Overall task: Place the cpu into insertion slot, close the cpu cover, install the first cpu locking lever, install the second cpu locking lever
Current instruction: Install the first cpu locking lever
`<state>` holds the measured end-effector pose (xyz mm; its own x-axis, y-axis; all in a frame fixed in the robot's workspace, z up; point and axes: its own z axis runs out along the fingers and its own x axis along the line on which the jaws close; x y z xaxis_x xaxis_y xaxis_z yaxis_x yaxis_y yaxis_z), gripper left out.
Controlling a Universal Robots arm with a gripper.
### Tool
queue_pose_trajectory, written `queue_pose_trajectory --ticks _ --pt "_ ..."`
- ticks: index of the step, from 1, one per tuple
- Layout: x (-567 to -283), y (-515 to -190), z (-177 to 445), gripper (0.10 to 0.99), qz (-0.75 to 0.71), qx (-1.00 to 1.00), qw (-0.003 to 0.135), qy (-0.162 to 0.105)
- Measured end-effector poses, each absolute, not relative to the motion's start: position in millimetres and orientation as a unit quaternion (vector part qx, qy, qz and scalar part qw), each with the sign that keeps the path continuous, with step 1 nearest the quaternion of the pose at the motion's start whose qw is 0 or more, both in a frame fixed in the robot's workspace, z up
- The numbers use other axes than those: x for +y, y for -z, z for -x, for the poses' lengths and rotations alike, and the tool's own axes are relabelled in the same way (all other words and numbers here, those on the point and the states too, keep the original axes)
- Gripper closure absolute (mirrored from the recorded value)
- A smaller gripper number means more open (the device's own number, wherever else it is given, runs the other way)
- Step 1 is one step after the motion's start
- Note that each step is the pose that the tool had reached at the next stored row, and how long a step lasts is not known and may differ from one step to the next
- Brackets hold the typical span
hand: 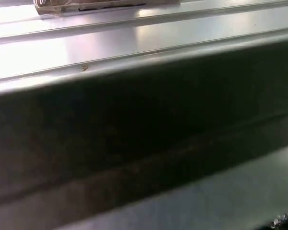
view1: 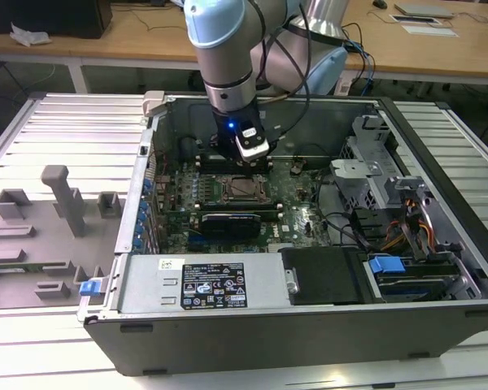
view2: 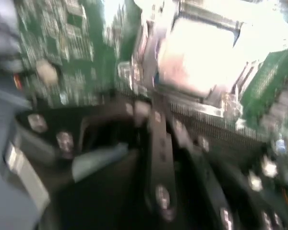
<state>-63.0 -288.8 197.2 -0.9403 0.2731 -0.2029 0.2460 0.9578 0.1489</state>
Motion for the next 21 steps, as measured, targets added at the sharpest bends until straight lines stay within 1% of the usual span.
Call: queue_pose_trajectory --ticks 7,10,13,15,16,21 --pt "-289 -211 63 0.98 -0.132 0.983 0.111 -0.061" --pt "-289 -213 63 0.98 -0.132 0.983 0.112 -0.057" --pt "-289 -213 61 0.98 -0.133 0.986 0.09 -0.049" --pt "-289 -213 59 0.98 -0.133 0.988 0.062 -0.037" --pt "-289 -213 59 0.98 -0.133 0.989 0.057 -0.033" --pt "-294 -212 59 0.98 -0.133 0.989 0.058 -0.029"
